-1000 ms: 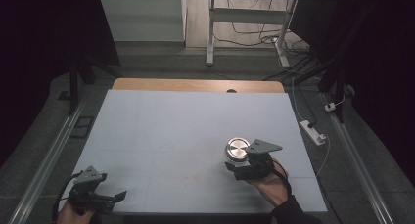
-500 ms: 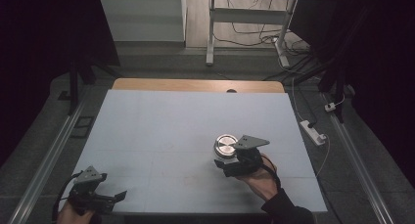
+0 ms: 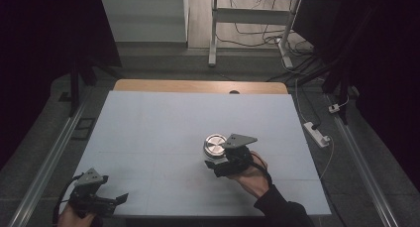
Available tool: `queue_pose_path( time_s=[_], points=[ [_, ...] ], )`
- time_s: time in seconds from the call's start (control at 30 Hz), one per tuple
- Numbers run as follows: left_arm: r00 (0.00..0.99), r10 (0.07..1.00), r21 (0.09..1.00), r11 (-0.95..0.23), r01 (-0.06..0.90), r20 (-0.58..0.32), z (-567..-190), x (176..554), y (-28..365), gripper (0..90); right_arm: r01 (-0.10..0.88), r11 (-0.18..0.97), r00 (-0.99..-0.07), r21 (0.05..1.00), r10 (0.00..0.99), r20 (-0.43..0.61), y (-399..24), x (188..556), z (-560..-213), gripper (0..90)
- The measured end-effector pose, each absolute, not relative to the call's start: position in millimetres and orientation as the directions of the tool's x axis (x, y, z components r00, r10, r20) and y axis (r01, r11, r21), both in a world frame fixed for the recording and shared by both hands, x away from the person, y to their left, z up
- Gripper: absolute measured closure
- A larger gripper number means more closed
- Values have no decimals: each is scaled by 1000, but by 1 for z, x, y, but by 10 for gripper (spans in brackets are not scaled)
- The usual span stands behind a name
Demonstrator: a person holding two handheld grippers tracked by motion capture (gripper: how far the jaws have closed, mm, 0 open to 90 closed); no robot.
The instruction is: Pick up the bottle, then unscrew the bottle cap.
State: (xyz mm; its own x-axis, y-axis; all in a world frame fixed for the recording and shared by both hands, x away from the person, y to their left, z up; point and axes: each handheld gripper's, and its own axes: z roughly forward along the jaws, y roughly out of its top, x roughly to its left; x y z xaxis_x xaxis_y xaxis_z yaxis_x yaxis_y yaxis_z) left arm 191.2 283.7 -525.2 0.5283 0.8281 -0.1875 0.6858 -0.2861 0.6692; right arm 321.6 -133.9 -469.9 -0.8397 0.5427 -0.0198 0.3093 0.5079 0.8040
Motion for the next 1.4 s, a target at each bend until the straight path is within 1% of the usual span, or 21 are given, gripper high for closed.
queue_pose_path(
  time_s=[0.63, 0.9, 1.03, 1.1, 1.4],
  points=[
    [531, 827, 667, -290, 687, -187, -525, 192, 284, 0, 274, 543, -873, 794, 486, -31, -101, 325, -474, 151],
    [533, 826, 668, -293, 684, -184, -525, 191, 283, 0, 260, 555, -884, 791, 467, -37, -93, 324, -475, 151],
    [537, 820, 676, -284, 680, -196, -524, 191, 284, 0, 257, 558, -885, 789, 464, -40, -93, 324, -474, 151],
    [545, 810, 691, -267, 672, -217, -523, 191, 285, 0, 255, 558, -885, 790, 464, -42, -93, 324, -474, 151],
    [560, 803, 729, -258, 634, -203, -517, 192, 285, 0, 251, 560, -886, 790, 461, -45, -92, 322, -474, 151]
  ],
)
